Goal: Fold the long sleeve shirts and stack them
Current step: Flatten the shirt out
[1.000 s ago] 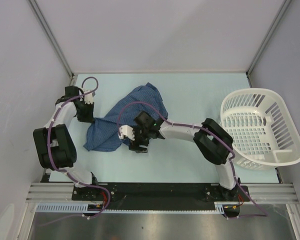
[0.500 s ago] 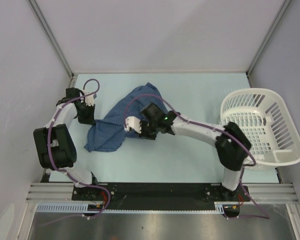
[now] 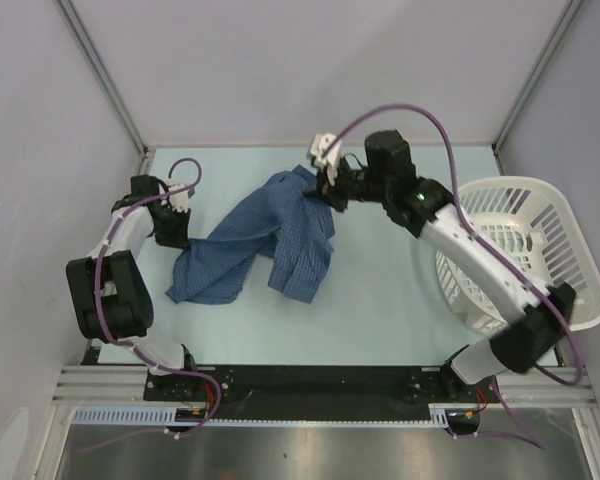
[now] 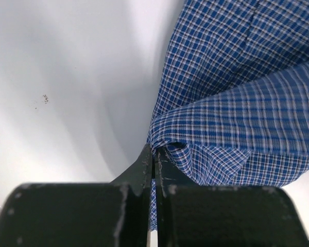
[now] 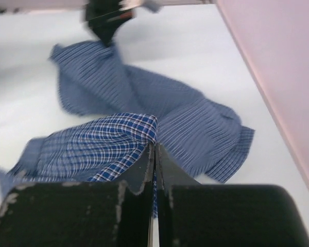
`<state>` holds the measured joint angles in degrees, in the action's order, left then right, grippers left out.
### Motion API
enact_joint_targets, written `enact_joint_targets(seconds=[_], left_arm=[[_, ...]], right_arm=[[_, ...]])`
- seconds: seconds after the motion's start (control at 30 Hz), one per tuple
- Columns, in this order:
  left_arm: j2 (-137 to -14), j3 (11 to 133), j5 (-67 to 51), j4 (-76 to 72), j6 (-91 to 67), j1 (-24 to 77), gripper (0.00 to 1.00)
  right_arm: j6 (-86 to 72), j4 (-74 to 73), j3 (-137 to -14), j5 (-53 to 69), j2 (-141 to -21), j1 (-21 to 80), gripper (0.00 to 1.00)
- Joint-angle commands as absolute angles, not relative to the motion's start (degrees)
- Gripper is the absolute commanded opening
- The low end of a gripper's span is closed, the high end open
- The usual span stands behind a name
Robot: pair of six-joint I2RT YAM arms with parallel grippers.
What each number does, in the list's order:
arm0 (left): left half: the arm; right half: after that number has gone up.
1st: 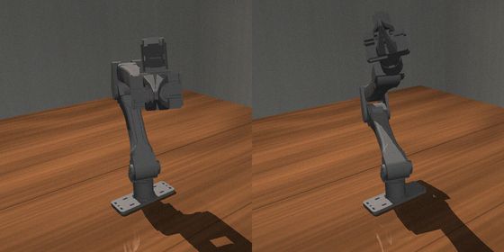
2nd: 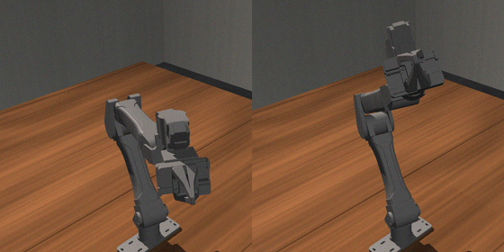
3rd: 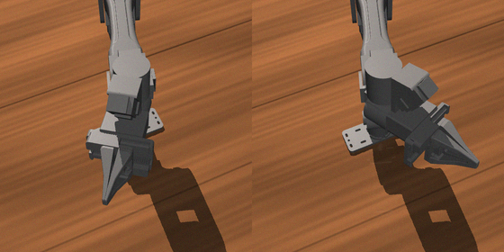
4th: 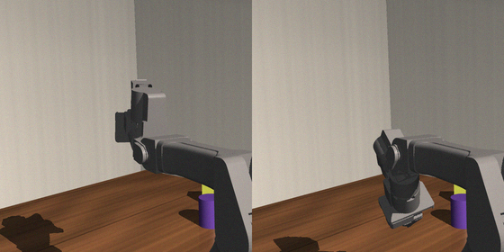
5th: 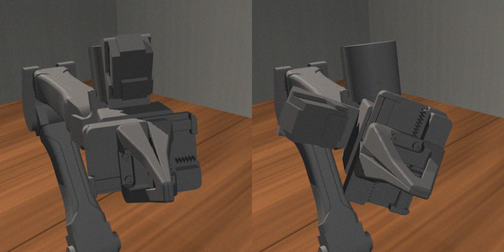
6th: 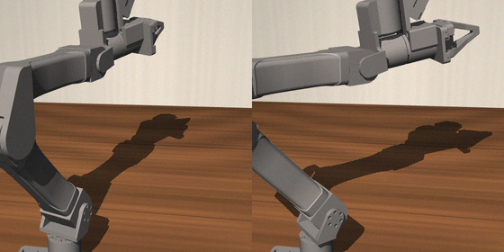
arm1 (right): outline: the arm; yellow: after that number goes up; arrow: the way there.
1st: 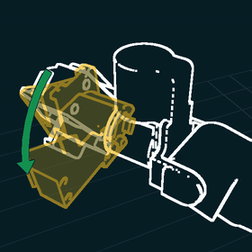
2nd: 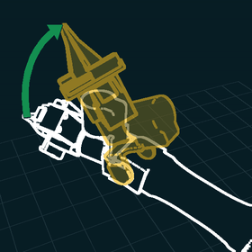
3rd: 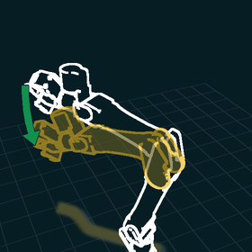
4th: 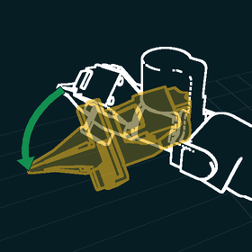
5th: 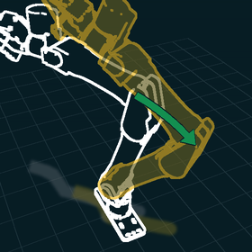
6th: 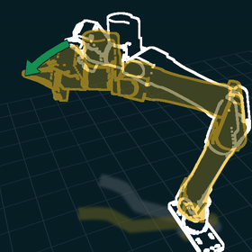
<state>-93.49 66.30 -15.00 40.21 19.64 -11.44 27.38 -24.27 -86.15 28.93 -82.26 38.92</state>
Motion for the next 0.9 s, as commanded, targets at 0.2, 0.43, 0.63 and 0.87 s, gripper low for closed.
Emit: enact_joint_targets(seconds=[0.2,0.43,0.63,0.87], left_arm=[[-91.40,64.95,-18.63,40.96,20.74,-11.51,0.00],[-91.93,60.56,-20.56,40.43,20.30,-11.69,0.00],[-91.58,59.94,-23.02,40.43,20.83,-11.69,0.00],[-88.95,59.50,-23.03,41.13,24.78,-10.28,0.00]], right_arm=[[-2.02,-34.37,-167.95,35.16,-151.82,31.55,0.69],[4.92,-22.23,-104.54,33.83,-117.98,26.55,1.00],[7.98,-21.97,-99.05,33.23,-114.08,22.85,1.00],[15.54,-28.22,-94.85,30.68,-113.21,22.41,0.84]])
